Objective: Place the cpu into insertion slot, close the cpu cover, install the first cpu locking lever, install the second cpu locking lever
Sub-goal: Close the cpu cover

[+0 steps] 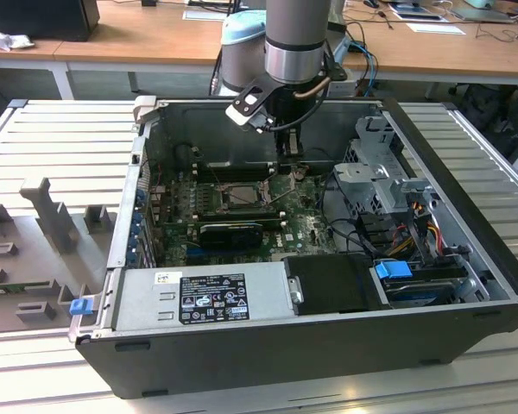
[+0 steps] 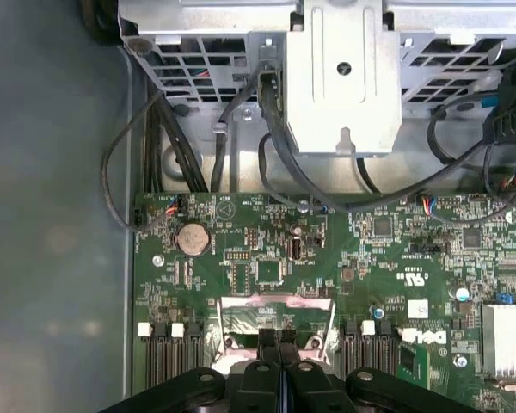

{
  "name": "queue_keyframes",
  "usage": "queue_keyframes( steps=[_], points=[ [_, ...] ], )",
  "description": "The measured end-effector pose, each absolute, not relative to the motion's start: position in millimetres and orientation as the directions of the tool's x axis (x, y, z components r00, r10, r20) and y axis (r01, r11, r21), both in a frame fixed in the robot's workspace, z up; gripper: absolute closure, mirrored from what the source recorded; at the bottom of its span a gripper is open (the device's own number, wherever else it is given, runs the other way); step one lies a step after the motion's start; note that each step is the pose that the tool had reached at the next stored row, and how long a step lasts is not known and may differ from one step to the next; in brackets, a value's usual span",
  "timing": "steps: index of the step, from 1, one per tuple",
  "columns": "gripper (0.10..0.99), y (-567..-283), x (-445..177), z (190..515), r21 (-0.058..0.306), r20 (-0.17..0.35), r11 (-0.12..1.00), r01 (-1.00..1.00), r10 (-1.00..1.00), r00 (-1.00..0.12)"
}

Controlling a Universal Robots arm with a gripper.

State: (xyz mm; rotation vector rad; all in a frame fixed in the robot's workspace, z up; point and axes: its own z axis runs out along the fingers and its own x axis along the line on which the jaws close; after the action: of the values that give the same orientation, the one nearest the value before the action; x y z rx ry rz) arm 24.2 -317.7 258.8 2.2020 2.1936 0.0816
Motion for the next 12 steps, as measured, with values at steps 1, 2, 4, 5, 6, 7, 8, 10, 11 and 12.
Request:
queue_keyframes(
  steps=[1, 2, 4, 5, 6, 7, 8, 10, 11, 12],
  points=[
    [0.98, -317.7, 26.6, 258.8, 0.06, 0.014, -0.004, 0.998, 1.0, 0.003],
    [0.98, -317.7, 28.3, 258.8, 0.06, 0.014, -0.004, 0.998, 1.0, 0.003],
    [0.98, -317.7, 32.6, 258.8, 0.06, 0.014, -0.004, 0.998, 1.0, 0.003],
    [0.98, -317.7, 34.8, 258.8, 0.06, 0.014, -0.004, 0.998, 1.0, 0.003],
    [0.98, -317.7, 35.7, 258.8, 0.06, 0.014, -0.004, 0.998, 1.0, 0.003],
    [0.98, -317.7, 36.6, 258.8, 0.06, 0.014, -0.004, 0.998, 1.0, 0.003],
    [0.98, -317.8, 37.3, 258.7, 0.06, 0.014, -0.004, 0.998, 1.0, 0.003],
    [0.98, -317.7, 38.6, 258.6, 0.06, 0.014, -0.004, 0.998, 1.0, 0.003],
    [0.98, -317.7, 39.4, 258.6, 0.06, 0.014, -0.004, 0.998, 1.0, 0.003],
    [0.98, -317.7, 40.1, 258.6, 0.06, 0.014, -0.004, 0.998, 1.0, 0.003]
  ],
)
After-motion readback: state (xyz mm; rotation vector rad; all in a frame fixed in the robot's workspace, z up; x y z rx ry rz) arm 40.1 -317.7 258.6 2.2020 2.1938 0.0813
